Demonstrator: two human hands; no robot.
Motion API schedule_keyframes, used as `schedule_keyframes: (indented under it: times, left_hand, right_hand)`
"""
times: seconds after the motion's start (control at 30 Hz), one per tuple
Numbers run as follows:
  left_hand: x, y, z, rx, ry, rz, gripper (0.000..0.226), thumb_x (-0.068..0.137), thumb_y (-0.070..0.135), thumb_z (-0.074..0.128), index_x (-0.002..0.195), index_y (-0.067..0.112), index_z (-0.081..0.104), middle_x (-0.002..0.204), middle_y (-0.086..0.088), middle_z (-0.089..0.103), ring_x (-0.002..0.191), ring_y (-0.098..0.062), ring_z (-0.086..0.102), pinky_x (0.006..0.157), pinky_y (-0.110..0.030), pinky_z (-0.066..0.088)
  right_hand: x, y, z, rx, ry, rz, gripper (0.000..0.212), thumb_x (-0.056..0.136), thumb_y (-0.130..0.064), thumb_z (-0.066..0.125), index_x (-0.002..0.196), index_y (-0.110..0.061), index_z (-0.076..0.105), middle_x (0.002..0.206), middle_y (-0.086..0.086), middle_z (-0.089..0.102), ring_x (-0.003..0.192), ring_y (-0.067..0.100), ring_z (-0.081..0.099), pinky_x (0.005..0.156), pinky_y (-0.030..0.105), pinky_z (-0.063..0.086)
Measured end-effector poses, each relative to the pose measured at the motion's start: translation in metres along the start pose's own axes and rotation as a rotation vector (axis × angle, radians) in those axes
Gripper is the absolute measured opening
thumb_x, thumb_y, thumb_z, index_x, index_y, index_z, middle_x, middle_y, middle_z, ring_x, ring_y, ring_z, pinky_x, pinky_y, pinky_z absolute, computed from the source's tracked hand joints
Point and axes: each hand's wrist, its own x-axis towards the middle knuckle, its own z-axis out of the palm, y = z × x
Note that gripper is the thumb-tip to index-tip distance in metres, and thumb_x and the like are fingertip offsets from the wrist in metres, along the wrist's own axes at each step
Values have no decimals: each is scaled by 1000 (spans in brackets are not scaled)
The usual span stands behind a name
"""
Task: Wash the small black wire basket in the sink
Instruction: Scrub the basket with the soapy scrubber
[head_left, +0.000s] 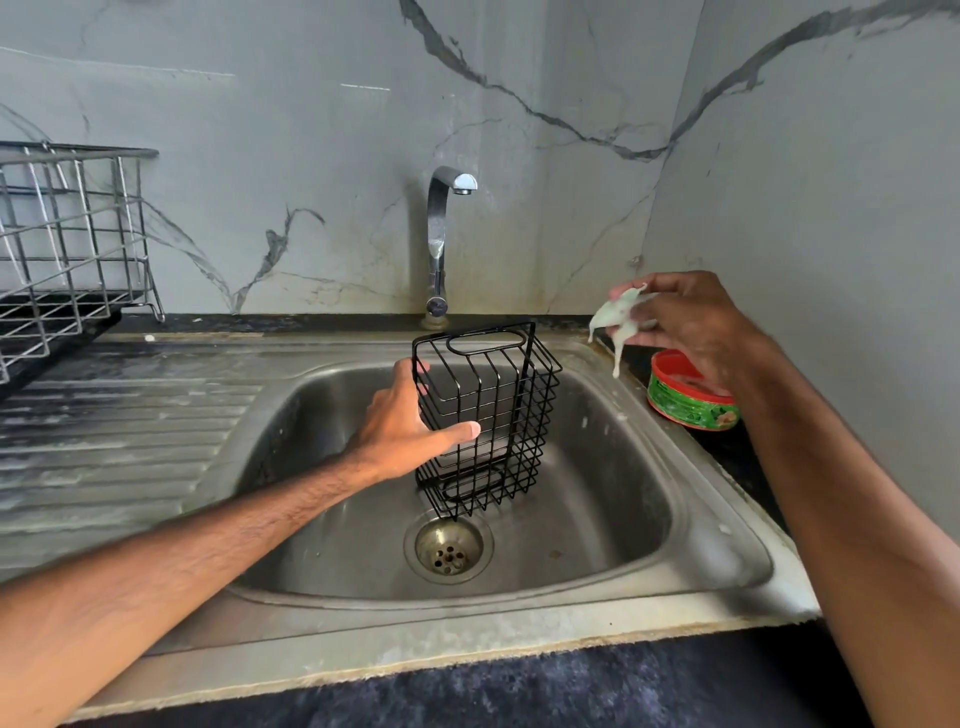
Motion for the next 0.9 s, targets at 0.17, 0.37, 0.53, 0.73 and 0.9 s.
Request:
schedule_keyframes:
  times: [0.17, 0.37, 0.53, 0.73, 0.9]
  left_hand:
    - [-1, 2, 1, 0, -4, 0, 108, 71, 63, 88, 150, 20, 28, 153, -16, 51, 129, -33, 60, 110, -45, 48]
    - [-4, 2, 1, 8, 2, -9, 107, 72, 66, 86, 150, 23, 27, 152, -12, 52, 132, -31, 56, 109, -48, 50]
    - [-6, 4, 1, 5, 0, -3, 110, 75, 61, 87, 155, 19, 25, 156, -14, 49, 132, -32, 58, 108, -44, 49]
    - [-4, 0, 2, -9, -8, -3, 115, 73, 63, 86, 156, 20, 20, 157, -13, 48, 132, -30, 59, 110, -46, 50]
    - [-5, 1, 4, -9, -14, 16, 122, 72, 65, 86, 160, 24, 13, 160, -11, 46, 142, -32, 51, 114, -53, 47]
  right_hand:
    - [-4, -8, 34, 325, -89, 215, 17, 93, 8, 55, 109, 8, 61, 120, 19, 66, 97, 35, 74, 76, 37, 64]
    - [-9, -18, 71, 304, -185, 122, 37, 88, -13, 75, 117, 5, 61, 110, 15, 67, 77, 18, 76, 82, 37, 62]
    - [-10, -26, 99, -22, -160, -45, 39, 81, 6, 76, 117, -4, 65, 115, 14, 69, 95, 24, 73, 74, 29, 63]
    - [3, -36, 125, -355, -161, -281, 51, 81, 9, 73, 125, -12, 57, 113, 6, 69, 93, 17, 71, 68, 23, 61]
    - [-12, -21, 146, -539, -157, -548, 36, 84, 13, 64, 108, -12, 74, 102, -4, 73, 78, -4, 63, 64, 7, 52]
